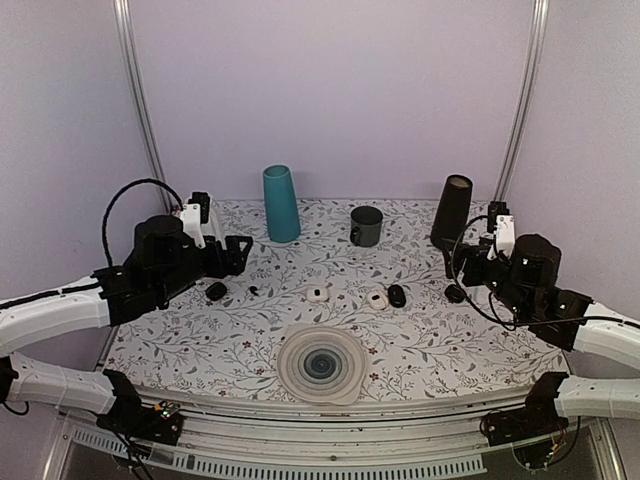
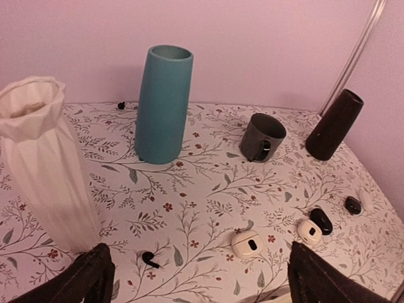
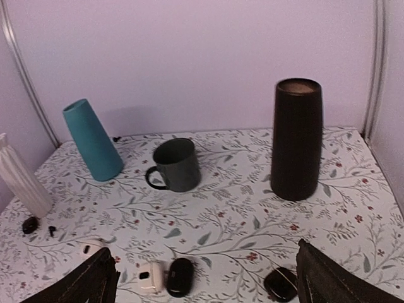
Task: Insert the wireless bluetooth earbuds into the charging case
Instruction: Reset both arms
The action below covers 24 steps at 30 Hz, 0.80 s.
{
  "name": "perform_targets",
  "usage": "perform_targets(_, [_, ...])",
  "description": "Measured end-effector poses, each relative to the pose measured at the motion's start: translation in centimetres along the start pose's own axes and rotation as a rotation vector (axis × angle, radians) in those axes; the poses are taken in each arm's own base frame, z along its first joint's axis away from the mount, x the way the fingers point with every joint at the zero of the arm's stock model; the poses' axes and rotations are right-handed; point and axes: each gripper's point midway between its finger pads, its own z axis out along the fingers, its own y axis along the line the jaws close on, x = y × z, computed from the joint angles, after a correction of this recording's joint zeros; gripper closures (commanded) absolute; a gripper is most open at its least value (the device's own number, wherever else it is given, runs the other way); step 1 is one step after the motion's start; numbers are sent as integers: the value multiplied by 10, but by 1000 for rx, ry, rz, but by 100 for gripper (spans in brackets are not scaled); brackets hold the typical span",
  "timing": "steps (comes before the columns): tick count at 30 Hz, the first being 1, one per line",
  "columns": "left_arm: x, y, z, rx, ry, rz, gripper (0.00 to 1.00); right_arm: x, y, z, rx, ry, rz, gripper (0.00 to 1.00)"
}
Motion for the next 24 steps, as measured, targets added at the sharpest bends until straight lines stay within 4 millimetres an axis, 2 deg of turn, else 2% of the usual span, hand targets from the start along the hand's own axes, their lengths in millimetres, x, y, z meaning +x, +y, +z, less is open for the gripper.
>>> perform_targets(2, [10, 17, 2, -53, -6, 3, 4, 22, -31, 3, 85, 27, -20, 1])
perform_targets(4, [19, 34, 4, -104, 1, 2, 4, 44, -71, 2, 196, 47, -35, 1])
perform_targets(7, [26, 73, 6, -222, 8, -10, 4, 67, -122, -7, 325, 30, -53, 1])
perform_targets(9, [26, 98, 6, -298, -3, -24, 4, 73, -149, -13, 391, 7, -53, 1])
perform_targets(12, [32, 135, 1, -411, -29, -38, 4, 66, -181, -18, 477, -76, -59, 1])
perform_targets(15, [42, 162, -6, -504, -42, -22, 4, 68, -200, -18, 515, -120, -78, 1])
perform_targets(17, [45, 177, -10, -556, -53, -5, 4, 79, -207, -14, 516, -117, -101, 1])
perform_targets(19, [41, 190, -14, -614, -84, 12, 4, 89, -206, -8, 491, -102, -133, 1])
perform_targets(24, [21, 210, -20, -705, -174, 62, 4, 85, -196, 13, 408, -153, -201, 1])
